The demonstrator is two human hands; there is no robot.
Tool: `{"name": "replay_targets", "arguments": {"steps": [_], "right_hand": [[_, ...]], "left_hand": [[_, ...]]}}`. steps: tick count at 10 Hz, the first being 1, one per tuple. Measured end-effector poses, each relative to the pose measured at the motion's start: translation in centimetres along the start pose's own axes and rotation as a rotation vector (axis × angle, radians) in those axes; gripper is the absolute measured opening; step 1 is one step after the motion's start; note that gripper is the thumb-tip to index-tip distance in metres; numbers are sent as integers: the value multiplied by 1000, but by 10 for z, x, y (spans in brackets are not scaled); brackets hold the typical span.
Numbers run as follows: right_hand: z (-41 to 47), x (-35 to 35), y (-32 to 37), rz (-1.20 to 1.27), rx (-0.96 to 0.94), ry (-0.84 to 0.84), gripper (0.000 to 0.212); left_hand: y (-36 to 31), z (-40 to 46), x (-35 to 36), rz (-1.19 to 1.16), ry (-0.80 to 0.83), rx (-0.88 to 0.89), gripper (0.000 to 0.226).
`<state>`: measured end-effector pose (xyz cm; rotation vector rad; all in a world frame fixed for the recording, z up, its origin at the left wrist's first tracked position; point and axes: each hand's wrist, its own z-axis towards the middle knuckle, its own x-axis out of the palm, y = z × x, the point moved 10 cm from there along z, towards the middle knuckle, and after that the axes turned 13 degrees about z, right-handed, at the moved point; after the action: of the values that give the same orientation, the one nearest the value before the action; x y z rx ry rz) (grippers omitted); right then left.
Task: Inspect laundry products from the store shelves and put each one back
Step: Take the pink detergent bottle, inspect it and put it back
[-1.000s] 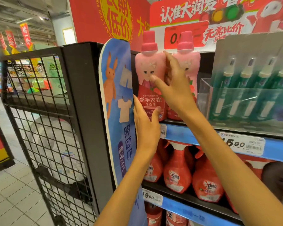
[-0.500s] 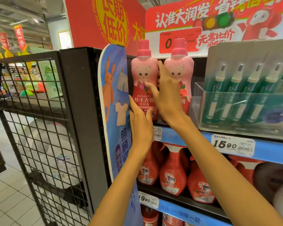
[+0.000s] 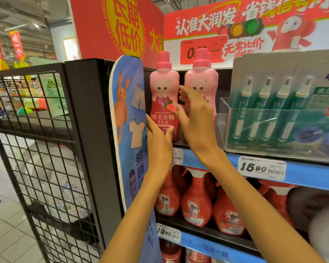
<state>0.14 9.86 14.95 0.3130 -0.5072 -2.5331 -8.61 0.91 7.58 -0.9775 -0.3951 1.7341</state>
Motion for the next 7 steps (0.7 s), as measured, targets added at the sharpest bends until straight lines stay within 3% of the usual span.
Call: {"name": "replay_targets", "arguments": {"steps": [1, 3, 4, 5, 7], "right_hand": [[-7, -37, 26, -14, -97, -186, 29], [-3, -28, 5, -164, 48, -65, 64], [-9, -29, -8, -63, 97, -103, 70], [-15, -33, -19, 7, 156, -165, 67], [-15, -33, -23, -119, 184, -139, 62]], "left_hand": [[1, -10, 6, 36, -64, 37, 76], [-39, -36, 7, 233, -216, 290, 49], [-45, -40, 14, 187, -137, 310, 40], [-43, -39, 23, 188, -54, 310, 49], [-42, -42, 23, 92, -26, 273, 45]]}}
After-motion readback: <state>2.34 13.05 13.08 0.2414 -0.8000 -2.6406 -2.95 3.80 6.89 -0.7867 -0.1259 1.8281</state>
